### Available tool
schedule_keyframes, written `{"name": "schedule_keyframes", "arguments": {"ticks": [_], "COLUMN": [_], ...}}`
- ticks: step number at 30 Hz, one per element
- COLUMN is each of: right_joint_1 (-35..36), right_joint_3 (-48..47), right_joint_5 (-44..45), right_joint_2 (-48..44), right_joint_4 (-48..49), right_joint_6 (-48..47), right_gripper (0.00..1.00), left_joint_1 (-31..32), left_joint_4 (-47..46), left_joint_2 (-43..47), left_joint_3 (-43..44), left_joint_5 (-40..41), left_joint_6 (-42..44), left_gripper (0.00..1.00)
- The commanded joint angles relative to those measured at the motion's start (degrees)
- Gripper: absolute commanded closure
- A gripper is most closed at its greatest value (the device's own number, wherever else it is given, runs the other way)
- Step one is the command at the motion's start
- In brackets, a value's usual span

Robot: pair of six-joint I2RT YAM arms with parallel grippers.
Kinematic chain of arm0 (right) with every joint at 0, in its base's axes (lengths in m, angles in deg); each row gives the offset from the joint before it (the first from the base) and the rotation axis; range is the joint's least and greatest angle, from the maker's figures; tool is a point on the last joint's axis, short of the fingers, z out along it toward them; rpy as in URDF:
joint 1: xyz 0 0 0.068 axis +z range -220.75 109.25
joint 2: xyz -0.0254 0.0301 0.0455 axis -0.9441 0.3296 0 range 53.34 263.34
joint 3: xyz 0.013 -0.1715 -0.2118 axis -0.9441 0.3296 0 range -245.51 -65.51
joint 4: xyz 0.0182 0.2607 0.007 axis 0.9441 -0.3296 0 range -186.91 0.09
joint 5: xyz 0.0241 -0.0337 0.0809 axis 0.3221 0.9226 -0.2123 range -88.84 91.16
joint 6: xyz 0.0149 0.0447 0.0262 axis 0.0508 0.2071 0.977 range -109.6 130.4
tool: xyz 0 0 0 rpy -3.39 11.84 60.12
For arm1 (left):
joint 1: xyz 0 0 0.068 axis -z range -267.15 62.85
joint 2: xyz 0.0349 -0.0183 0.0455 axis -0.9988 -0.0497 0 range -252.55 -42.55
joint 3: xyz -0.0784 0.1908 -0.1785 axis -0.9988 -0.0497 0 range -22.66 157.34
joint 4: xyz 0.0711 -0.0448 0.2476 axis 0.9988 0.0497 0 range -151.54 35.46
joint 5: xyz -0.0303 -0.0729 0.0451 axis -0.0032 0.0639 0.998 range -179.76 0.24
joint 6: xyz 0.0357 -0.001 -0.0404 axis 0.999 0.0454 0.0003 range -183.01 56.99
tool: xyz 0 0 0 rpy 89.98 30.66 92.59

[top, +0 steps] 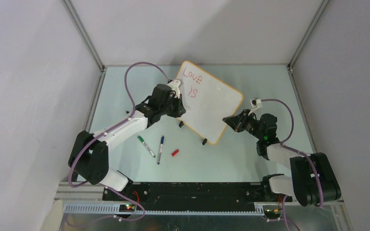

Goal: Write a sentence on the whiteboard

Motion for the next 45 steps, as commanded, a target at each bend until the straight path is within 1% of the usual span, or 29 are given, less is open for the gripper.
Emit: {"name": "schedule_keyframes", "arguments": {"ticks": [1, 15, 45], "right_joint_1": [-1.26, -1.21, -1.29], "right_joint_3": [0.35, 0.34, 0.31], "right_joint_5": [4.06, 3.89, 3.59], "right_joint_2": [0.69, 1.22, 1.57], "right_joint_4": [0.32, 0.81, 1.15], "right_joint_6": [-2.04, -1.87, -1.75], "right_gripper": [1.0, 1.0, 1.0], "left_joint_1": [-0.1, -0.17, -0.7], "left_joint_4": [-1.1, -4.46, -1.22], "left_joint_2": [0.47, 1.16, -2.7], "left_joint_3": [1.69, -0.09, 2.67], "left_joint_5": [0.5, 1.69, 1.35], "left_joint_6": [-0.92, -2.27, -2.63], "left_gripper": [1.0, 1.0, 1.0]}}
